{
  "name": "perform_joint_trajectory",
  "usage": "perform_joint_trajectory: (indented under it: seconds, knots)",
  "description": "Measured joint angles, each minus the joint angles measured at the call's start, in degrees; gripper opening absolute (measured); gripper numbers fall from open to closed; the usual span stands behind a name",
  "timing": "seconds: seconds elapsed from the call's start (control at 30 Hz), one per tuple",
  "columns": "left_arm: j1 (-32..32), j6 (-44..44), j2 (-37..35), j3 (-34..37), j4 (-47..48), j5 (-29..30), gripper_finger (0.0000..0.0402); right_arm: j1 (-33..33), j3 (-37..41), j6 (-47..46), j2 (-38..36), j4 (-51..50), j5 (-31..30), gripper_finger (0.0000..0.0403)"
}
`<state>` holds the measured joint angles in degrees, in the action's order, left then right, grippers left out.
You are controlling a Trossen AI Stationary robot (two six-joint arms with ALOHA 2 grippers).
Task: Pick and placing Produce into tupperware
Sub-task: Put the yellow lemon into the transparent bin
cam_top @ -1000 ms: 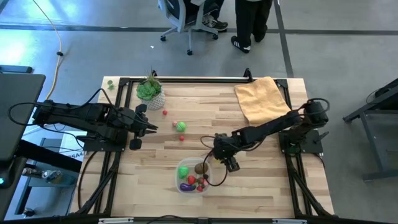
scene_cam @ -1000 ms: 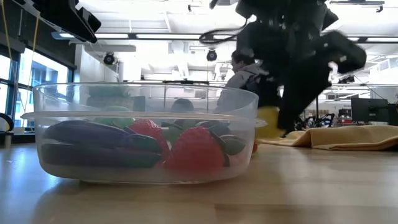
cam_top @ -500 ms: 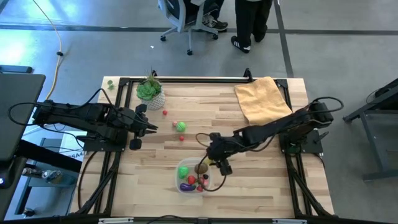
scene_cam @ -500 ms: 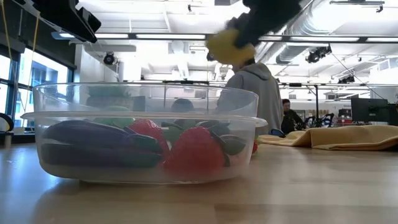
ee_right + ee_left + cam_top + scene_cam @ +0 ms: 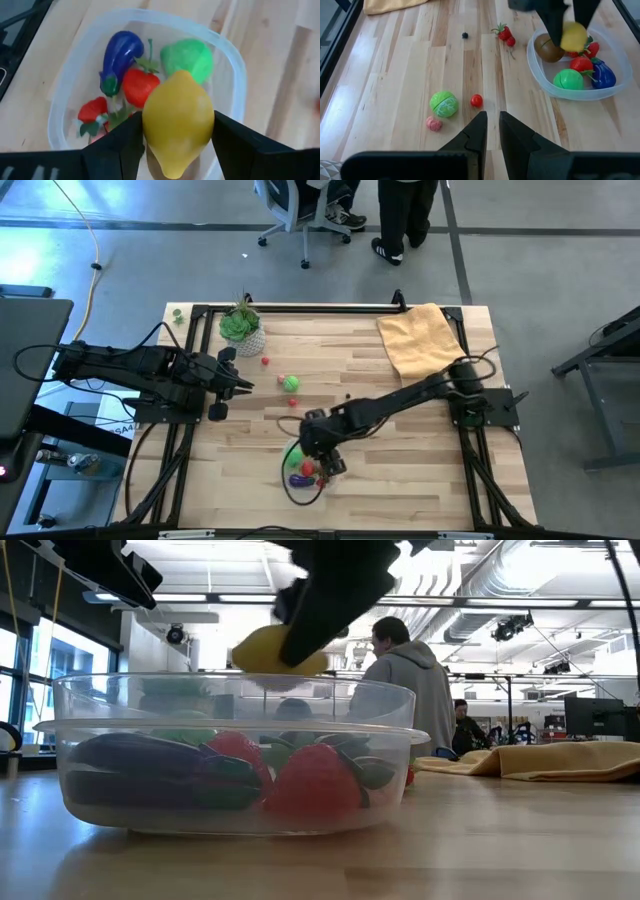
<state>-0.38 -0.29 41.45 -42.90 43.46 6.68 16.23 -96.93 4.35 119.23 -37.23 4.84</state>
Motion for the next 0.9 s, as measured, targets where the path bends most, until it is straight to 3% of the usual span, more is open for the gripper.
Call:
perform_joint_trajectory:
  seconds: [0.27,0.5,0.9]
  knots:
    - [0.00,-0.01,0.00,0.00,0.00,0.00,0.0040,1.22,-12.02,0.39,9.09,-6.12,1.49,0.0190]
    - [0.00,0.01,0.00,0.00,0.00,0.00,0.0040,1.24,-10.78,-1.96,10.33,-5.14,3.71,0.0193]
    - [0.00,-0.01,0.00,-0.02,-0.02,0.00,0.0040,1.03,-10.55,-2.81,10.33,-4.81,3.19,0.0239]
